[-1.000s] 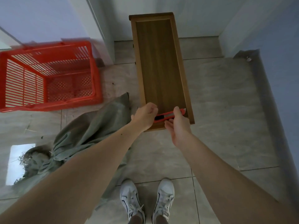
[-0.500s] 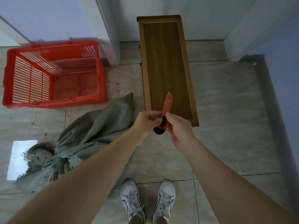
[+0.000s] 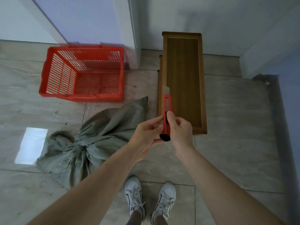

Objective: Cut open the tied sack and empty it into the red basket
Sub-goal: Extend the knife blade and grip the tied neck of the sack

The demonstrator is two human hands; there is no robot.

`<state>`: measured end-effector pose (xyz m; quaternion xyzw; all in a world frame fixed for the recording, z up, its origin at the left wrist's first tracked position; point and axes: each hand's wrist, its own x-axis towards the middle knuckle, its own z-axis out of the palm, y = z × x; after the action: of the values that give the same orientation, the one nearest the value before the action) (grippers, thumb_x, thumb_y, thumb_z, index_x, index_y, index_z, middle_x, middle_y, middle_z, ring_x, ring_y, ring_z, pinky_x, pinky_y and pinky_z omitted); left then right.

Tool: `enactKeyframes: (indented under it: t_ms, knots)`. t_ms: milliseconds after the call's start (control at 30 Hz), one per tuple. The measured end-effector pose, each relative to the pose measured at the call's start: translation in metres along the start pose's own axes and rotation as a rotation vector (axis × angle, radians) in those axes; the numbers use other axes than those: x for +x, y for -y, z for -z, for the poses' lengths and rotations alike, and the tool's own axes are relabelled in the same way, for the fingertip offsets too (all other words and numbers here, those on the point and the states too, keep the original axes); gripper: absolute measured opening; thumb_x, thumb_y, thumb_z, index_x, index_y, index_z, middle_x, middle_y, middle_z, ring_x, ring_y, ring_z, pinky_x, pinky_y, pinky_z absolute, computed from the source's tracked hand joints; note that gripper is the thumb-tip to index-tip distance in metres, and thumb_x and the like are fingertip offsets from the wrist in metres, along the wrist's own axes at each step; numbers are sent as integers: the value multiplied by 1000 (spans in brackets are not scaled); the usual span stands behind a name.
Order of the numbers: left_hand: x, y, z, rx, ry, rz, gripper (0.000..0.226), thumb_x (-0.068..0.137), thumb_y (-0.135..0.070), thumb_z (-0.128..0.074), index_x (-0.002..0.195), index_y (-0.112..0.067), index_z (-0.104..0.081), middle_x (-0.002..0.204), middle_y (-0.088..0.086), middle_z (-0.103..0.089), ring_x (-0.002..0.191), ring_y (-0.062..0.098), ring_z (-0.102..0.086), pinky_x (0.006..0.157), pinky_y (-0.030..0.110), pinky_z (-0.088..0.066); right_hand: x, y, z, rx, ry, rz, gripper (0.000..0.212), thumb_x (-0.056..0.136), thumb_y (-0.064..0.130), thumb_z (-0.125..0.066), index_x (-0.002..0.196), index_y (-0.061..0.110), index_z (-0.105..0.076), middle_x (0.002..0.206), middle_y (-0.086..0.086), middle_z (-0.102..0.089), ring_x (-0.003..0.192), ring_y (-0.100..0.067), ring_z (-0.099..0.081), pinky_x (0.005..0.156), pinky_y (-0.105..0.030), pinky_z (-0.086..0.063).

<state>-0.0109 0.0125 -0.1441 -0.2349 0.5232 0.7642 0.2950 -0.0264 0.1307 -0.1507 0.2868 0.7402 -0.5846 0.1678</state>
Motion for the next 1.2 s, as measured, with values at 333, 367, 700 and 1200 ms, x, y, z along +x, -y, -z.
enactKeyframes:
  t_ms: [333,367,700,1200]
  knots:
    - [-51,-17,29,-104,-137,-72,30,100,-4,-53,119,-16,-72,104,5,-78,97,18,-74,84,36,-60,-33,32,-33,226,336,-106,42,105,45,-36,114,20,-69,110,0,-71,104,-14,-67,79,-25,-53]
    - [-56,-18,35,-125,-156,-67,27,99,-4,-54,114,-15,-74,102,5,-78,95,18,-74,81,34,-61,-35,36,-38,288,353,-144,44,106,41,-37,117,13,-69,114,-4,-72,109,-18,-67,82,-26,-53]
    - [-100,-14,119,-253,-231,7,22,103,-10,-49,114,-6,-68,110,18,-75,86,19,-74,79,33,-62,-67,41,-111,384,438,-157,24,93,36,-63,99,13,-63,94,-10,-75,94,-21,-71,78,-32,-51]
    - [-139,43,304,56,-153,83,31,100,-39,-55,120,-20,-69,114,-4,-75,111,13,-68,95,40,-56,-127,-53,-279,-35,235,117,21,95,40,-61,96,20,-67,71,4,-71,70,-10,-69,74,-34,-54]
